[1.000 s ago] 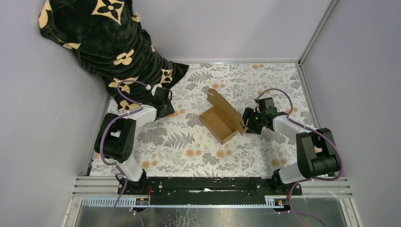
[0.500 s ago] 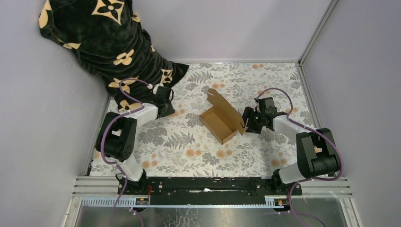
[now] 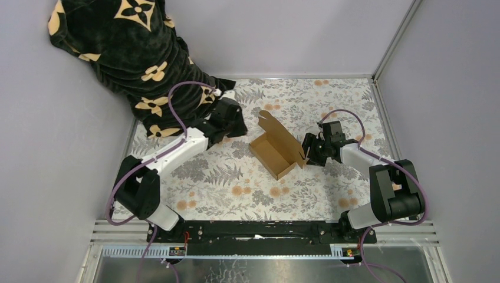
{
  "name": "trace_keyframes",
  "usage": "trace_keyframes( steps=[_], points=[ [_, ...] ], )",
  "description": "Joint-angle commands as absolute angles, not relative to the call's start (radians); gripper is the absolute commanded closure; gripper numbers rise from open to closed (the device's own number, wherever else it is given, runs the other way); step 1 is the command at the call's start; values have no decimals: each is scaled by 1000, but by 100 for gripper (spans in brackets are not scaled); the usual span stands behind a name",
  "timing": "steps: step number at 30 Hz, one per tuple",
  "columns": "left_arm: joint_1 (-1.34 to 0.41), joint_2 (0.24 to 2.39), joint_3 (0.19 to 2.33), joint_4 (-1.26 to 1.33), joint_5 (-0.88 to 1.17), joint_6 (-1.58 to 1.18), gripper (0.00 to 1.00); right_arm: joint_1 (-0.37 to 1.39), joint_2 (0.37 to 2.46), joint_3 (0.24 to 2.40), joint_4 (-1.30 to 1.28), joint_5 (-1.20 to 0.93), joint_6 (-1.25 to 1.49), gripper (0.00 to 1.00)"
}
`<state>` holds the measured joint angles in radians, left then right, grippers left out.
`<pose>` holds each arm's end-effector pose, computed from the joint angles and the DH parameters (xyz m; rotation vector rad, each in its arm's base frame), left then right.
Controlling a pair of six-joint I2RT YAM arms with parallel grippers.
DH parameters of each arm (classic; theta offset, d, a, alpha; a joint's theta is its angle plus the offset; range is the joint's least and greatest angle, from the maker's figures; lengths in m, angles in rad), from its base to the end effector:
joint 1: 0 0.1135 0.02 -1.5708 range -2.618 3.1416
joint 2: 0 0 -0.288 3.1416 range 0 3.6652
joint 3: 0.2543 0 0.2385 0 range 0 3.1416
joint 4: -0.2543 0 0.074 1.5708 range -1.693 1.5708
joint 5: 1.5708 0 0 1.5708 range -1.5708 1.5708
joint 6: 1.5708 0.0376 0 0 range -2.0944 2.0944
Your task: Fold the paper box
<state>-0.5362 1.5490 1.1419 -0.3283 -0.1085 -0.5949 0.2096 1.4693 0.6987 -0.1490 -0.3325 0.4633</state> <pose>0.2875 -0.1661 0.2904 -0.1252 2.3406 -0.4499 0.2563 0.0671 0.1952 0.1793 2.5471 0.6879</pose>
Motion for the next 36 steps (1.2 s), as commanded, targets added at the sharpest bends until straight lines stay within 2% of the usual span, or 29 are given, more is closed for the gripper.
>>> trace_keyframes(
  steps=[1,17,18,20,22,32,36],
  points=[
    [-628,1533,1189,-367,-60,-618,82,215,1464,732,-156,-331,449,32],
    [-813,1689,1227,-206,-7,-615,79,215,1454,715,-143,-338,453,32],
    [-815,1699,1229,-196,-5,-608,76,215,1453,713,-143,-339,454,32],
    [-816,1715,1229,-193,-5,-600,59,215,1450,712,-146,-339,453,32],
    [-816,1713,1225,-199,-10,-600,52,215,1448,712,-148,-338,449,32],
    [-804,1654,1242,-257,-82,-569,49,215,1440,714,-157,-325,440,32],
    [-722,1592,1264,-290,-86,-551,47,215,1396,745,-234,-259,406,32]
  ],
)
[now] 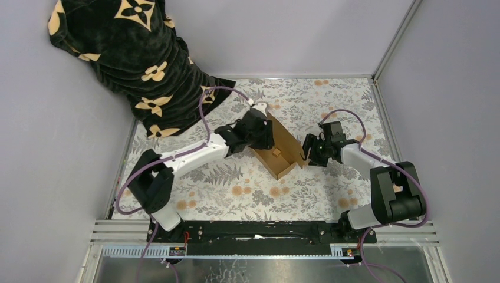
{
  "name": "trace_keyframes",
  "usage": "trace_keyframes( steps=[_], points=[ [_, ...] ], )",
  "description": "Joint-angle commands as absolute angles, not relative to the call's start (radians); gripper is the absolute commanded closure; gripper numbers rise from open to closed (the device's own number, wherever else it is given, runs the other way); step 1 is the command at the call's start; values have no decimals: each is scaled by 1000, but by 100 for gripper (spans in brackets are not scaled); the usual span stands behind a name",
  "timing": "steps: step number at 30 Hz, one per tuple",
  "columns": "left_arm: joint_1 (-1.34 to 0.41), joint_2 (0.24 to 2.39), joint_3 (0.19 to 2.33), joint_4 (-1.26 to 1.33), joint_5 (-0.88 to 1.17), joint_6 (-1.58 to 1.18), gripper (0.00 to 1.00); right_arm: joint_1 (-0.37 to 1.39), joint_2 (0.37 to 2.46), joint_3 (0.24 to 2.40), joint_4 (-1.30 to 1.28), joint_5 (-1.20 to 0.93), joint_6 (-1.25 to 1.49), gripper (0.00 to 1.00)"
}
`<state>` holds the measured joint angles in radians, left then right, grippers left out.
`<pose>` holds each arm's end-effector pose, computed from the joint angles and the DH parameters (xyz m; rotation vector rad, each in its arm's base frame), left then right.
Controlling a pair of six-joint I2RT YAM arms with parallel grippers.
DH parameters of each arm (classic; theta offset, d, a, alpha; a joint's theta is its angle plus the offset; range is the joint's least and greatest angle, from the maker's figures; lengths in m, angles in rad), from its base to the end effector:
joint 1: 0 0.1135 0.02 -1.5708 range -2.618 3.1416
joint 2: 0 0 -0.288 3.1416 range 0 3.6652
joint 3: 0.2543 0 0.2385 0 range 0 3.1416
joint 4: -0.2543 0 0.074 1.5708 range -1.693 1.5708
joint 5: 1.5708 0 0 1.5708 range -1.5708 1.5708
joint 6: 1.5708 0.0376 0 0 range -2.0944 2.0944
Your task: Fold the paper box
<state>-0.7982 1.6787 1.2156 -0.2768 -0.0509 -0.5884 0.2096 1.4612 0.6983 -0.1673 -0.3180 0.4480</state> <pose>0.2573 -0.2613 0.2752 0.2243 2.3875 -0.6290 0.2542 0.0661 0.1957 0.1691 2.5553 0.6620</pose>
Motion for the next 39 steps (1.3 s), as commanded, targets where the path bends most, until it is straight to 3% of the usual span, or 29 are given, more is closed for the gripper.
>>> trace_keyframes(
  steps=[1,10,18,39],
  points=[
    [-691,1577,1264,-301,-87,-547,47,215,1385,753,-255,-244,397,32],
    [-489,1548,1198,-319,-118,-541,48,215,1251,696,-346,-231,395,31],
    [-436,1624,1142,-254,-76,-551,48,224,1191,582,-293,-310,475,33],
    [-430,1791,1134,-173,-60,-546,49,264,1448,701,-111,-439,574,33]
  ],
)
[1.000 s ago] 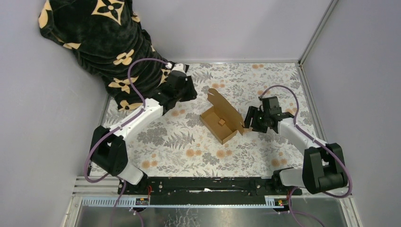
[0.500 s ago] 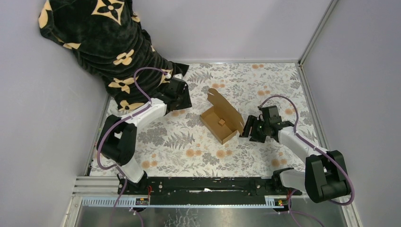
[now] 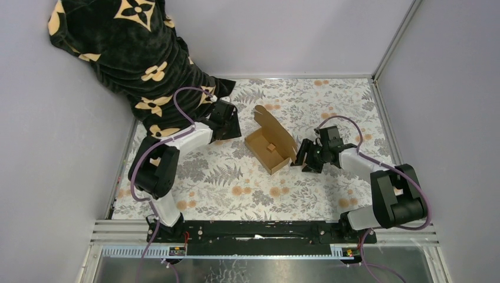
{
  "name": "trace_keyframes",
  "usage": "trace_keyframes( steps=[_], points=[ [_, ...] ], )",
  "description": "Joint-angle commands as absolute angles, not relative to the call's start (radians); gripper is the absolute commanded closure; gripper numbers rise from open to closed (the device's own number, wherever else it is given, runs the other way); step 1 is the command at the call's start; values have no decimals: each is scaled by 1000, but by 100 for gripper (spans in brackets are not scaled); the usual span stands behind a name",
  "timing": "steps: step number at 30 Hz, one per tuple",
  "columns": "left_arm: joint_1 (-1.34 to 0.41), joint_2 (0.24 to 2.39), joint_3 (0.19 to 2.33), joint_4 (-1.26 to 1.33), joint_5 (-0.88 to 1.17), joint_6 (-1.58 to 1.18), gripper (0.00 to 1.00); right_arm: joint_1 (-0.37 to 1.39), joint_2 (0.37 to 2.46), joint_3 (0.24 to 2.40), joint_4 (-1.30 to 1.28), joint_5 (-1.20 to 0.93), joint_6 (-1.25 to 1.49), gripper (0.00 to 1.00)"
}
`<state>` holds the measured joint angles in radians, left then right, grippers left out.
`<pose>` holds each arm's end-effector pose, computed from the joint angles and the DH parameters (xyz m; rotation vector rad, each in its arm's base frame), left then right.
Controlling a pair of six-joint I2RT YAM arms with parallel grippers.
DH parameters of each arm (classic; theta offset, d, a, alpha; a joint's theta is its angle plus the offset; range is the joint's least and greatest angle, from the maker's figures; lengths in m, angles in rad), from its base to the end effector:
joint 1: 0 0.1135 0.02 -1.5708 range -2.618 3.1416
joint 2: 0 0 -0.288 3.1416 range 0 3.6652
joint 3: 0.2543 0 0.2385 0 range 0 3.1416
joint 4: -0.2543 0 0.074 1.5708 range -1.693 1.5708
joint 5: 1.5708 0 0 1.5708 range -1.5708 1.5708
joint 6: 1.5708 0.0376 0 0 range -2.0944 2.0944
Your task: Fold the paper box
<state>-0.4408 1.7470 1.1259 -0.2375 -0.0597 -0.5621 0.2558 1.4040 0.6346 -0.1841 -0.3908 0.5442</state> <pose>0.3320 -0.1541 0.2271 -0.1766 2.4574 -0.3760 0.2312 0.0753 0.1913 0.2120 2.6057 0.7996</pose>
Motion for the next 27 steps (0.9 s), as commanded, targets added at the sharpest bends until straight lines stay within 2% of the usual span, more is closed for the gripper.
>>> trace_keyframes(
  steps=[1,6,12,18,27],
  points=[
    [-427,1806,1140,-172,-57,-545,49,264,1462,710,-103,-441,579,33],
    [-429,1879,1162,-159,-24,-547,50,264,1531,764,-81,-447,591,33],
    [-432,1870,1115,-128,17,-563,50,262,1619,863,-88,-434,577,33],
    [-461,1806,1050,-126,28,-563,51,246,1686,954,-132,-403,537,32],
    [-404,1636,986,-157,-121,-614,50,193,1638,1002,-241,-278,445,32]
  ],
)
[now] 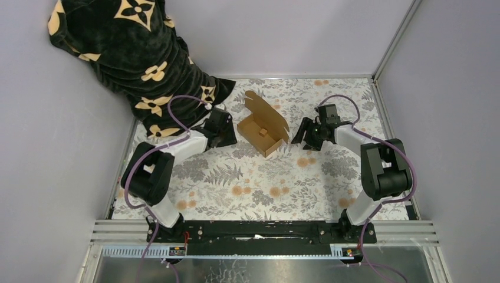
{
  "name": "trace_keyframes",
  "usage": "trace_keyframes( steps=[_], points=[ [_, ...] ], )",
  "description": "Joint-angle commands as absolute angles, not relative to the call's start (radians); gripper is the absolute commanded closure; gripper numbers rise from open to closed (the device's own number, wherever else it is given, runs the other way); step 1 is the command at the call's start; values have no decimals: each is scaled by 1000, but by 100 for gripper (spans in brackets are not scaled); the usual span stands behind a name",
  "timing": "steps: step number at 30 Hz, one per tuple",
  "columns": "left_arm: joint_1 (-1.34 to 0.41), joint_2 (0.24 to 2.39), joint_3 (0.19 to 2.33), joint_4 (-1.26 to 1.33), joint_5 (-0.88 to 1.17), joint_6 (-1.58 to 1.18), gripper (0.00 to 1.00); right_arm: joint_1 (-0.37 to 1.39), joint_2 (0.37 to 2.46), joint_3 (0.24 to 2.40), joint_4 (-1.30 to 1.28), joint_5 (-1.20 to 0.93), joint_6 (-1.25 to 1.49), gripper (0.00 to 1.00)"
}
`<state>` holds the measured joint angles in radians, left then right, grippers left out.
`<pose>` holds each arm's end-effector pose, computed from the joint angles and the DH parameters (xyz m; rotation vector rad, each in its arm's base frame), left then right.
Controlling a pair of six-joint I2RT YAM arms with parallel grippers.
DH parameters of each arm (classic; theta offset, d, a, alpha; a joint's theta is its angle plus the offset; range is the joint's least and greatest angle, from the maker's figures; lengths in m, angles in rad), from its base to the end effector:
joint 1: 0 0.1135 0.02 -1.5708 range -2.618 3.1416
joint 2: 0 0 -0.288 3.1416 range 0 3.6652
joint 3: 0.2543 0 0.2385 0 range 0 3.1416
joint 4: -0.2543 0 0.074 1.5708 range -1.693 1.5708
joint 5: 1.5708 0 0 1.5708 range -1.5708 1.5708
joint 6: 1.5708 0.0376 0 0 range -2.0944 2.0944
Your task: Fold the paper box
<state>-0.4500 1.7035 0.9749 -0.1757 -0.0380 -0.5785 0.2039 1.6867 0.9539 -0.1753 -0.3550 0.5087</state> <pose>0.3061 -0.1463 0.2023 -0.1780 2.5098 -0.3868 0.3227 0.0801 0.2036 0.2311 2.5392 0.7332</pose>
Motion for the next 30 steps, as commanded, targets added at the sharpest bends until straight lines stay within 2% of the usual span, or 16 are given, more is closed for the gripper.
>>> trace_keyframes(
  steps=[1,6,10,15,18,30],
  points=[
    [-391,1637,1000,-160,-129,-616,49,193,1625,1001,-250,-258,438,32],
    [-335,1739,1141,-185,-123,-607,49,193,1541,948,-251,-190,419,34],
    [-321,1862,1244,-153,-89,-603,55,193,1473,894,-203,-212,431,36],
    [-319,1981,1341,-144,-72,-589,67,193,1437,882,-213,-212,420,38],
    [-319,2027,1380,-141,-77,-578,69,193,1420,882,-222,-213,420,38],
    [-325,2018,1328,-76,-54,-566,70,193,1436,888,-224,-225,424,39]
  ],
)
